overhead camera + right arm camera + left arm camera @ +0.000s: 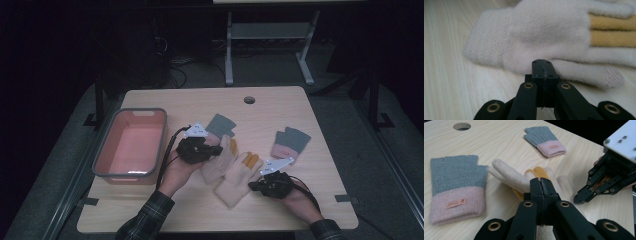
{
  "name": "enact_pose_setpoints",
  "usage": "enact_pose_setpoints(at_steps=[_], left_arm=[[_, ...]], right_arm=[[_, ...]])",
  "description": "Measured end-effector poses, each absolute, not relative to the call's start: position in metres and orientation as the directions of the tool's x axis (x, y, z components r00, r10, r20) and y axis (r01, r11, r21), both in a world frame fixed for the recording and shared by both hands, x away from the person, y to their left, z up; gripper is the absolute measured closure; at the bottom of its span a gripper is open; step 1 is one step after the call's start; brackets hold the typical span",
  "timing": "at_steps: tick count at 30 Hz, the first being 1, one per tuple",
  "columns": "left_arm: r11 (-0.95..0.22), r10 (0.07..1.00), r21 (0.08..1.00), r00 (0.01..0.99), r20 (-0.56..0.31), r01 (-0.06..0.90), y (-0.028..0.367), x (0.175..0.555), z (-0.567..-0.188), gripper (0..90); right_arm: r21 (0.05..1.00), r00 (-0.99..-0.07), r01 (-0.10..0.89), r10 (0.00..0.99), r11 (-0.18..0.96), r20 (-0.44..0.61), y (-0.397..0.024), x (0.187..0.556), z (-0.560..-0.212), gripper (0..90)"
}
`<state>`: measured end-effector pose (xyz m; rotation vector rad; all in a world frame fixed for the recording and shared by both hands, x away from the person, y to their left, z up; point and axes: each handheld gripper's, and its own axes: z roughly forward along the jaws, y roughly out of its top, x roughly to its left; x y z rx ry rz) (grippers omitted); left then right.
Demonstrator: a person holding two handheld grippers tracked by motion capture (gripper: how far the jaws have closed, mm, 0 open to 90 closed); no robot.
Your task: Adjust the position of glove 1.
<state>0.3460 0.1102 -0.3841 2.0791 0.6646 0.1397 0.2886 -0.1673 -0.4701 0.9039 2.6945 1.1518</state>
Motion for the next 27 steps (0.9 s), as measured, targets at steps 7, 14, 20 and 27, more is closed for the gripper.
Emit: enact_pose_setpoints(at_steps=[7,14,20,27], left_arm=[[-0.452,0.485,0.813,0.866,-0.122,0.368,0.111,0.342,-0.381,89.5],[-0.48,0.436,0.812,0.894,-0.107,0.331,0.098,0.332,-0.379,89.5],[-0.523,0.39,0.789,0.914,-0.115,0.323,0.079,0.326,-0.39,89.5],[-0.567,0.354,0.755,0.925,-0.139,0.33,0.06,0.32,-0.408,89.4]], right_arm=[[0.686,-0.824,0.485,0.545,0.542,0.152,-0.153,0.295,-0.471,89.9],[0.685,-0.82,0.486,0.554,0.542,0.143,-0.146,0.301,-0.47,89.9],[0.686,-0.819,0.487,0.556,0.541,0.144,-0.146,0.3,-0.47,89.9],[0.687,-0.817,0.491,0.557,0.536,0.149,-0.146,0.3,-0.47,89.9]])
